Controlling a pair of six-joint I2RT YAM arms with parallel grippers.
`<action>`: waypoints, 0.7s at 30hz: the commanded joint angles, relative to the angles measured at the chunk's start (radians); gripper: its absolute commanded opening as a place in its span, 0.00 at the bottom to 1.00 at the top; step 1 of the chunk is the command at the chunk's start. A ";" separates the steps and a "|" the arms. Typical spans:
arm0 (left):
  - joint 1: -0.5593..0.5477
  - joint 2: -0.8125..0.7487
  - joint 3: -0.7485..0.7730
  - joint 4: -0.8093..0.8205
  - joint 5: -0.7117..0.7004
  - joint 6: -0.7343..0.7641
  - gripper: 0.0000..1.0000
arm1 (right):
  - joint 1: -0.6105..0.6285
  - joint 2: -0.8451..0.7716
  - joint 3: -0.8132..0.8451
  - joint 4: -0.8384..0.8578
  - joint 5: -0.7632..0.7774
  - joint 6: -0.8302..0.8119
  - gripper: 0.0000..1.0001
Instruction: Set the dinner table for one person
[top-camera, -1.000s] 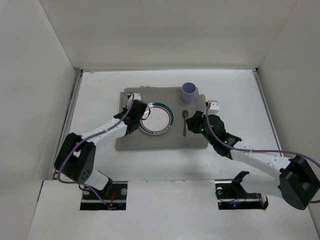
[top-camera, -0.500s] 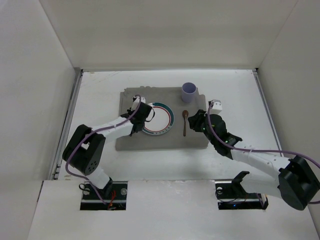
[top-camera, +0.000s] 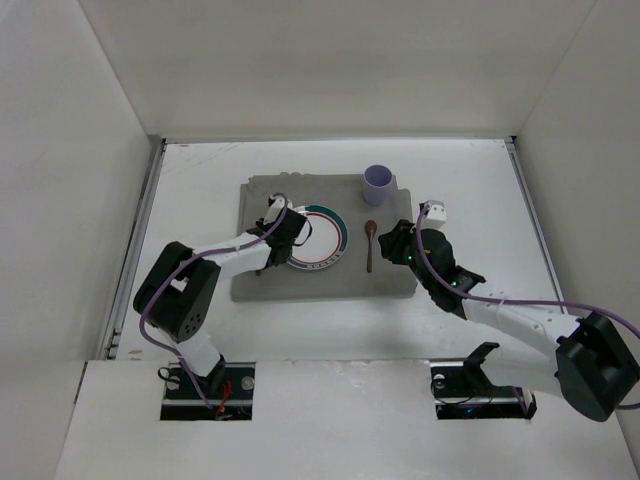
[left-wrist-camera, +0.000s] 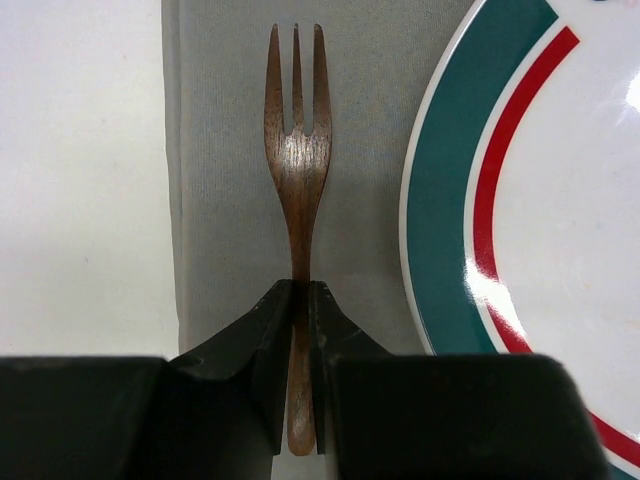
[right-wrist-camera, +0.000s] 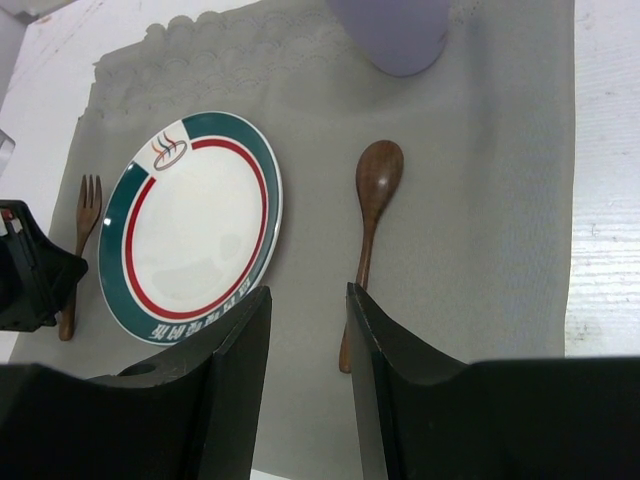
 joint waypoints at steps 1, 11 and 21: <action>0.009 -0.005 0.005 0.015 -0.012 0.020 0.09 | -0.006 -0.007 0.003 0.055 0.012 0.009 0.42; 0.007 -0.104 -0.021 0.029 -0.012 -0.003 0.31 | -0.011 -0.010 0.003 0.050 0.010 0.009 0.42; 0.014 -0.481 -0.111 0.036 -0.046 -0.159 0.37 | -0.029 -0.060 -0.023 0.056 0.032 0.020 0.43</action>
